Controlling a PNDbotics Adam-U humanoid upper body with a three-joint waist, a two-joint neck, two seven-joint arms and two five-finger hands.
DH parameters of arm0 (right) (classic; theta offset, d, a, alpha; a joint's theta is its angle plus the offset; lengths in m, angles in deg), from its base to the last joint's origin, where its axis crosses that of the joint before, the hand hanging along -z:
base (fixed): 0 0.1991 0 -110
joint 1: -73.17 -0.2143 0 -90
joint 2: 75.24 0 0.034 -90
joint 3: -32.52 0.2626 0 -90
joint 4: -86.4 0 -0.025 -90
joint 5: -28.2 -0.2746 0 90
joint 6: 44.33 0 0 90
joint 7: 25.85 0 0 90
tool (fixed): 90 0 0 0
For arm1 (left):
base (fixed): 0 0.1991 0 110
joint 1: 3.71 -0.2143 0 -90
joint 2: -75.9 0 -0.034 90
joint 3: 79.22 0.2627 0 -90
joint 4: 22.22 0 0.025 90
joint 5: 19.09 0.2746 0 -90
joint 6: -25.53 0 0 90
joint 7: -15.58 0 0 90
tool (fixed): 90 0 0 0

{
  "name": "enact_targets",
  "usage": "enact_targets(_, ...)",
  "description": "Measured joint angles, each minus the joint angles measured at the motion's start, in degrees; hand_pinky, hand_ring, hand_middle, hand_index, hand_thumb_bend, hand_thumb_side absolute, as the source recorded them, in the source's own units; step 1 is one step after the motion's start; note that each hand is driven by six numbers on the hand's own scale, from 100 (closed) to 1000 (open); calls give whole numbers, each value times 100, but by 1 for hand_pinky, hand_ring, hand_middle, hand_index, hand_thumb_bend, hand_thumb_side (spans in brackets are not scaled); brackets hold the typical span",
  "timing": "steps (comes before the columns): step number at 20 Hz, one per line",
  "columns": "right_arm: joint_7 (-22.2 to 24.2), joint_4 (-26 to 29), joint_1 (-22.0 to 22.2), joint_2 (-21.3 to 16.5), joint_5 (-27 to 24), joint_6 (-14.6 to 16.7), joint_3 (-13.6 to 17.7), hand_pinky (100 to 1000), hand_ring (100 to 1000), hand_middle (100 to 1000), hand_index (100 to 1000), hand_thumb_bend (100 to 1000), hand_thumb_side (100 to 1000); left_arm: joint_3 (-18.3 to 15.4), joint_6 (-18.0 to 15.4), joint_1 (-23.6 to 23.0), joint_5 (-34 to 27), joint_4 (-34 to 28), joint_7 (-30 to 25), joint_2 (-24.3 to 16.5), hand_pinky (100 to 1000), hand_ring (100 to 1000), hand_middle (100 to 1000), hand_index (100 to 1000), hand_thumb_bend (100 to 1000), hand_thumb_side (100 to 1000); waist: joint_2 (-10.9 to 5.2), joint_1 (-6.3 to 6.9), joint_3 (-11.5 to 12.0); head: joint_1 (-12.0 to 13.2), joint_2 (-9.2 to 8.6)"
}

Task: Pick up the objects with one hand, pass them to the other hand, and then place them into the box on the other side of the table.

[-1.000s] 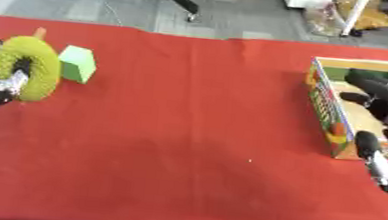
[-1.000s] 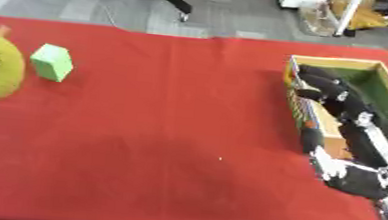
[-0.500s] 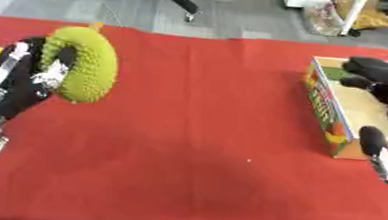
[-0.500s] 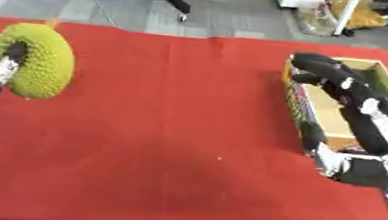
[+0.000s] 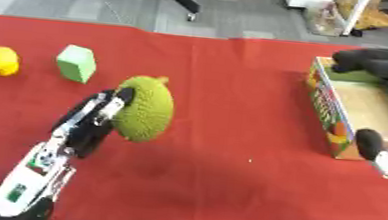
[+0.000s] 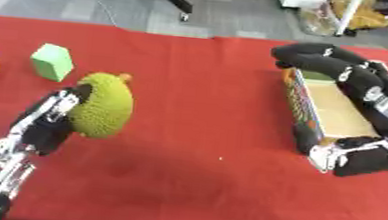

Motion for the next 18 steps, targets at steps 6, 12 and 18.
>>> enact_targets(6, 157, 0, -472, -74, -104, 154, -327, 824, 926, 900, 962, 100, 160, 338, 112, 101, -373, 283, -314, 287, 470, 371, 350, 557, 100, 709, 1, 0, 32, -14, 0)
enact_targets(12, 222, 1, -887, -111, -180, 124, -642, 820, 926, 894, 962, 100, 144, 629, 275, 223, -728, 472, -568, 464, 477, 377, 356, 562, 100, 722, 11, 0, 50, -54, 0)
enact_targets(18, 289, 3, -1177, -111, -190, 57, -826, 816, 925, 887, 959, 100, 144, 839, 445, 375, -1004, 489, -777, 523, 480, 380, 356, 562, 100, 718, 13, 0, 70, -79, 0)
